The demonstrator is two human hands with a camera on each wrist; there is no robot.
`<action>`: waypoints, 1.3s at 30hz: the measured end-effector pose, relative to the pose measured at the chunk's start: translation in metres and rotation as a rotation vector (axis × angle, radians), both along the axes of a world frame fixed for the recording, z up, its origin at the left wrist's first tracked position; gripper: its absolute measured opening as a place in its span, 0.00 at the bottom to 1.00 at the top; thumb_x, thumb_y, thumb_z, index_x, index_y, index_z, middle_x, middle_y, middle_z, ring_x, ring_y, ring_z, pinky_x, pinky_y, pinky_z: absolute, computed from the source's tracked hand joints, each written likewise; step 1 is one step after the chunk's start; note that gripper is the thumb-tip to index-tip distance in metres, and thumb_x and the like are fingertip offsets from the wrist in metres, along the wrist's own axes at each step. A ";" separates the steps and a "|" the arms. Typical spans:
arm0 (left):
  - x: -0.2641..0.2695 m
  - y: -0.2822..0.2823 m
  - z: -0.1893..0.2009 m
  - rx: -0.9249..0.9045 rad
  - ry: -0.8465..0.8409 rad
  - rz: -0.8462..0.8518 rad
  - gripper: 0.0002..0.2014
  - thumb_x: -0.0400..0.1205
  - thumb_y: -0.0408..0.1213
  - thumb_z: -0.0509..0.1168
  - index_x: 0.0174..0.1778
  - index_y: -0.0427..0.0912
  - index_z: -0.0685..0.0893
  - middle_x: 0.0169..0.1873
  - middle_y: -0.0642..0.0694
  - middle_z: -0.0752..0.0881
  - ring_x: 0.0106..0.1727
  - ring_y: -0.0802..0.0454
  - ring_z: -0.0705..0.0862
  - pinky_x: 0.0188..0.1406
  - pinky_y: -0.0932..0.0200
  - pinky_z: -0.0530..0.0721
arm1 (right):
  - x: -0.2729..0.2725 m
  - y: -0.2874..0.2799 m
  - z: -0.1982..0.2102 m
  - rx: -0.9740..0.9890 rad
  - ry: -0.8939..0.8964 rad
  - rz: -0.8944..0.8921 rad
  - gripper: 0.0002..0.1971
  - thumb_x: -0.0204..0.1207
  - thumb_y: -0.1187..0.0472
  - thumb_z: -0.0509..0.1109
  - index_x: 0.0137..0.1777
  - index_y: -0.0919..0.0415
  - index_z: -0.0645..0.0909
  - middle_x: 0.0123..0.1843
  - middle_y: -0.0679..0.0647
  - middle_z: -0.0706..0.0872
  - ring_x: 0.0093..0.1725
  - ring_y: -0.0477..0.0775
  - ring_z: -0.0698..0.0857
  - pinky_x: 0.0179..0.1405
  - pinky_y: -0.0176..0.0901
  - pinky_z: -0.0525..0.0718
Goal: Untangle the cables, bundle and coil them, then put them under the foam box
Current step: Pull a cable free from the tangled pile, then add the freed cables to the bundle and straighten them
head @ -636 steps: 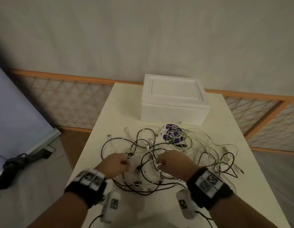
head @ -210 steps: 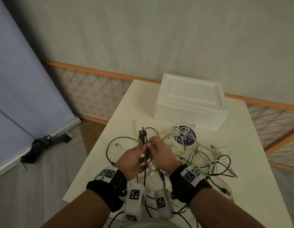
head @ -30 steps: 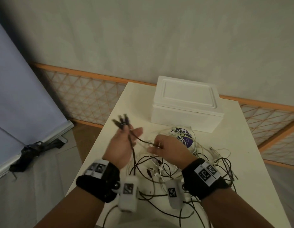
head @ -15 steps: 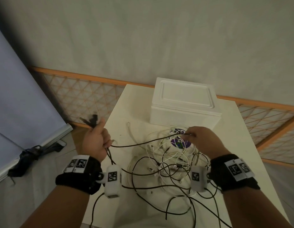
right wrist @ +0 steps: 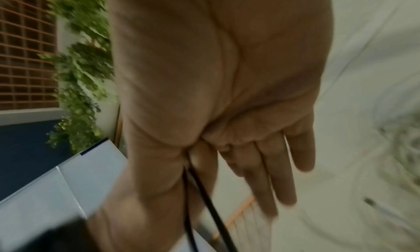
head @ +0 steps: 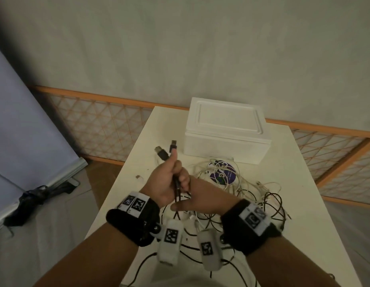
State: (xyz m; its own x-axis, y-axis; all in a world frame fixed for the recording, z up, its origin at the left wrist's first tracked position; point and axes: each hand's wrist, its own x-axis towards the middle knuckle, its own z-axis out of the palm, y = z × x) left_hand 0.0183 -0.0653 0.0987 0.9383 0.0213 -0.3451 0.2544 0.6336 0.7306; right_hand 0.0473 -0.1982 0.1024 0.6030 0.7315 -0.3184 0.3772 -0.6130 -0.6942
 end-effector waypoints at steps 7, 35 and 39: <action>-0.009 0.069 -0.007 -0.124 0.057 0.237 0.24 0.78 0.56 0.61 0.20 0.48 0.64 0.15 0.53 0.60 0.13 0.57 0.58 0.13 0.66 0.56 | 0.007 -0.056 -0.005 -0.052 -0.050 0.020 0.14 0.81 0.49 0.65 0.44 0.60 0.82 0.32 0.46 0.79 0.30 0.41 0.77 0.32 0.31 0.75; -0.007 -0.080 -0.017 0.935 -0.288 -0.577 0.14 0.74 0.43 0.76 0.55 0.57 0.84 0.48 0.56 0.90 0.52 0.61 0.86 0.52 0.65 0.82 | 0.014 -0.117 -0.013 -0.063 -0.321 -0.172 0.10 0.79 0.51 0.65 0.53 0.55 0.82 0.47 0.51 0.87 0.48 0.51 0.84 0.50 0.48 0.82; -0.010 -0.086 -0.024 0.993 -0.136 -0.599 0.07 0.80 0.40 0.69 0.35 0.49 0.85 0.20 0.57 0.80 0.23 0.61 0.76 0.26 0.67 0.72 | 0.014 -0.125 -0.015 0.013 -0.276 -0.214 0.06 0.77 0.56 0.67 0.52 0.53 0.79 0.43 0.48 0.85 0.42 0.48 0.83 0.43 0.44 0.81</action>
